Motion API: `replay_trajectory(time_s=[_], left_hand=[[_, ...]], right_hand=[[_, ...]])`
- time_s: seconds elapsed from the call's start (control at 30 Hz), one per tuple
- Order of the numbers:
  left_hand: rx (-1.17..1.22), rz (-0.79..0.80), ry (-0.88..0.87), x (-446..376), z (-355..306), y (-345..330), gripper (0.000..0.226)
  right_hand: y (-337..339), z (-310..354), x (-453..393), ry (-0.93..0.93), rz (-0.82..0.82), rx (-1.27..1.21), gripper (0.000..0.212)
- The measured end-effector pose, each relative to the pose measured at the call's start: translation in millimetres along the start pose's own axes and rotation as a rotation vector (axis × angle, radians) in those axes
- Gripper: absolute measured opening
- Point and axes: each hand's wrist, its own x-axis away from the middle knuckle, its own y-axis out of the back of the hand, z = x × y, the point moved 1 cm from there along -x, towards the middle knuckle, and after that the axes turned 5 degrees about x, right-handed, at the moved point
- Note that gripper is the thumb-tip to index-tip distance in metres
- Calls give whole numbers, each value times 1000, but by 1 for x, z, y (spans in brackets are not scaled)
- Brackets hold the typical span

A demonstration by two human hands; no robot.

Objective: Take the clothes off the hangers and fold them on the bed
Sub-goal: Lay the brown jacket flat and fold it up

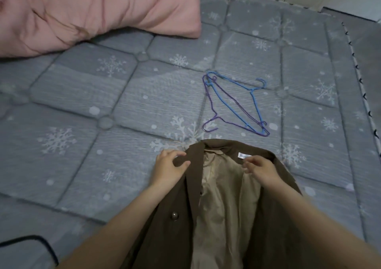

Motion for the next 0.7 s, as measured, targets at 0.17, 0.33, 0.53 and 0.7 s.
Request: replay_trajectory(time_s=[0.17, 0.33, 0.53, 0.7], left_hand=[[40, 12, 52, 53, 38, 9, 11], [35, 1, 131, 121, 73, 5, 8], [17, 27, 245, 198, 98, -27, 13], [-158, 19, 243, 223, 112, -49, 31]], right_hand=[[-41, 16, 17, 54, 129, 57, 17], [-79, 23, 31, 50, 176, -22, 9], [-107, 32, 38, 31, 152, -119, 19], [-125, 32, 25, 19, 181, -121, 46]])
